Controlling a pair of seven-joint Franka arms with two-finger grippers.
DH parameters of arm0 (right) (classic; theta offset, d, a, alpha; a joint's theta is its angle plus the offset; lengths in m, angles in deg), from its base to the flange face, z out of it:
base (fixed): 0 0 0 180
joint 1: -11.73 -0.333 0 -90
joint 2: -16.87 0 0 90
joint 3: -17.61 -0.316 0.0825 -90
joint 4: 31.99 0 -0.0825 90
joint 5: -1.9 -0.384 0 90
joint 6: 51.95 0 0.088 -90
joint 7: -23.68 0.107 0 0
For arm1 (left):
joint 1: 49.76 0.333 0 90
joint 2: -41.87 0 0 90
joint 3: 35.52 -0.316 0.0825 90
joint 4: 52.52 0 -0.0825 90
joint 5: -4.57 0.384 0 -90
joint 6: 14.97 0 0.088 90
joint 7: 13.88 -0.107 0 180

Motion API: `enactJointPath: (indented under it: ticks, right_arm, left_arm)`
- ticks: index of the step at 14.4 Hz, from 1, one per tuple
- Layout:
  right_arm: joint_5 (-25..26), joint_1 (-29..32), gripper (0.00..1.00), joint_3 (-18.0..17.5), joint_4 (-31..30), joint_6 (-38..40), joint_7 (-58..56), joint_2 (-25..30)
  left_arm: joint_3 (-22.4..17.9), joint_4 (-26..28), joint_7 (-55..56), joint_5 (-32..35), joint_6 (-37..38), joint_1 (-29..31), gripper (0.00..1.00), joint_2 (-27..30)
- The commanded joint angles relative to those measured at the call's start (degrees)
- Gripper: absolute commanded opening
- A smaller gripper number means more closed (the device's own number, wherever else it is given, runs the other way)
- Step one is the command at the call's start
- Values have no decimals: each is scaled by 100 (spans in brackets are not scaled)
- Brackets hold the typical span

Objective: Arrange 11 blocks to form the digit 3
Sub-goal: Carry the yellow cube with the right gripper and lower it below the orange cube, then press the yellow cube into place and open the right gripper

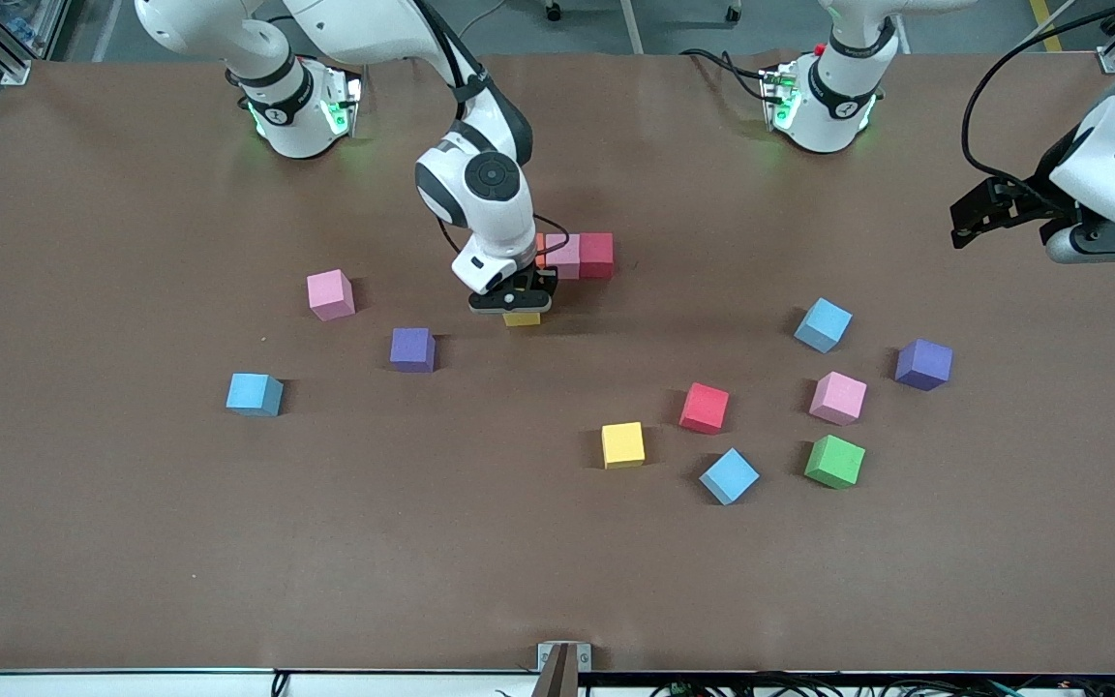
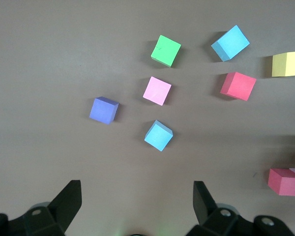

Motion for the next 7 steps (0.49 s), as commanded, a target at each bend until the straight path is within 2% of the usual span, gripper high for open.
enactJointPath:
  ticks: [1,7]
  right_arm:
    - [-3,-110,0,7,-204,-8,97,194]
    - [-12,-198,0,7,-213,18,194,194]
  left_arm:
    - [-21,-11,10,-113,63,10,100,38]
    - [-21,-20,-7,-104,63,27,100,12]
